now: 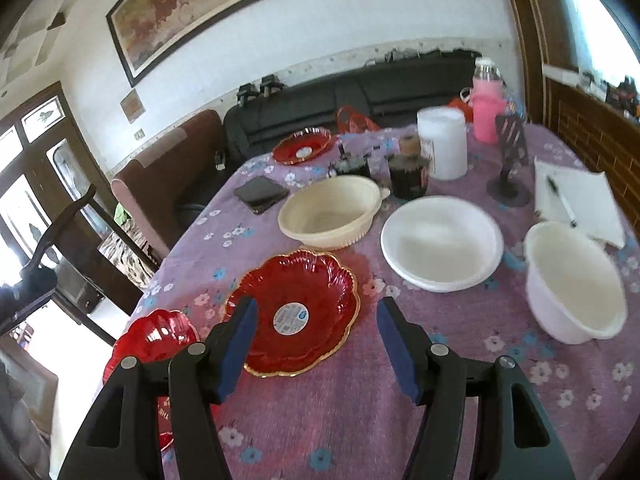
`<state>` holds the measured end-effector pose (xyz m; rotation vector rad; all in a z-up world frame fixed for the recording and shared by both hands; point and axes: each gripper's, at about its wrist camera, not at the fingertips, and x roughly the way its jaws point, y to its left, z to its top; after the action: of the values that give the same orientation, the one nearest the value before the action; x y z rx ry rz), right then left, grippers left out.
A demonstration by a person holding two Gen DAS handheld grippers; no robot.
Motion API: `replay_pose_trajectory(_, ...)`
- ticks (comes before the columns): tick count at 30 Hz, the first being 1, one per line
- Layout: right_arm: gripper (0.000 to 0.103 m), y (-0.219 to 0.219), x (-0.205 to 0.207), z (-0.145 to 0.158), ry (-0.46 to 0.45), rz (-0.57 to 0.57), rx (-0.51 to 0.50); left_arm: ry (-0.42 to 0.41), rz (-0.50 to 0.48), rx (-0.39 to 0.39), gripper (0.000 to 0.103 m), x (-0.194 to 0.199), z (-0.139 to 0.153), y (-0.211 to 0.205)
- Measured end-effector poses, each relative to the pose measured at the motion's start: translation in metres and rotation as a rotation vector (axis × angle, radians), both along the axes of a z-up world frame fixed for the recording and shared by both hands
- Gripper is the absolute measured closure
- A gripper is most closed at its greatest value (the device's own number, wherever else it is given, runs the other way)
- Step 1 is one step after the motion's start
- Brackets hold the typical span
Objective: Organize plates and bowls
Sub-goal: 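Grasp the rim of the red sticker plate with both grippers, then lift the sticker plate with both grippers and carry it over the wedding plate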
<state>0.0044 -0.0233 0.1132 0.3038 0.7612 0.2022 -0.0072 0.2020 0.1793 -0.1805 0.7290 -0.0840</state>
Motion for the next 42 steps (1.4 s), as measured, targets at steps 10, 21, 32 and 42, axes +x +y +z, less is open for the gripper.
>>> replay_pose_trajectory(10, 0.037, 0.001, 0.049, -0.056, 0.110, 0.022, 0.066, 0.245, -0.007, -0.150, 0.022, 0.106, -0.074, -0.019)
replay_pose_trajectory(21, 0.047, 0.004, 0.066, -0.095, 0.191, 0.067, 0.115, 0.406, 0.002, -0.105, 0.023, 0.173, -0.134, -0.035)
replay_pose_trajectory(32, 0.050, 0.004, 0.067, -0.097, 0.179, 0.062, 0.115, 0.514, -0.054, -0.059, 0.051, 0.188, -0.166, -0.058)
replay_pose_trajectory(42, 0.079, -0.008, 0.065, -0.099, 0.199, 0.020, 0.129, 0.524, -0.043, 0.004, 0.067, 0.179, -0.165, -0.070)
